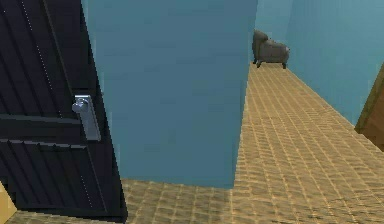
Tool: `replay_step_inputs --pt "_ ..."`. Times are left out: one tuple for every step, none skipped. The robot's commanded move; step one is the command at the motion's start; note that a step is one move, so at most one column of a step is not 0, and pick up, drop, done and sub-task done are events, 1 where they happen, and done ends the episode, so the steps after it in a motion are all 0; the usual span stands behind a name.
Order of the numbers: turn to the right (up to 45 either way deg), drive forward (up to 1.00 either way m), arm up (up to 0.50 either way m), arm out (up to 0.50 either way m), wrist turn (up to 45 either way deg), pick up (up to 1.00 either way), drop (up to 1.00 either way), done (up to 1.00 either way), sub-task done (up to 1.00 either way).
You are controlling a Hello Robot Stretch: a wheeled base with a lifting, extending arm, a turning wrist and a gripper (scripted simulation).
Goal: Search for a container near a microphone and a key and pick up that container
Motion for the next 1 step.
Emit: replay_step_inputs --pt "0.0 0.00 0.00 0.00 30.0 0.00 0.00 0.00 0.00"
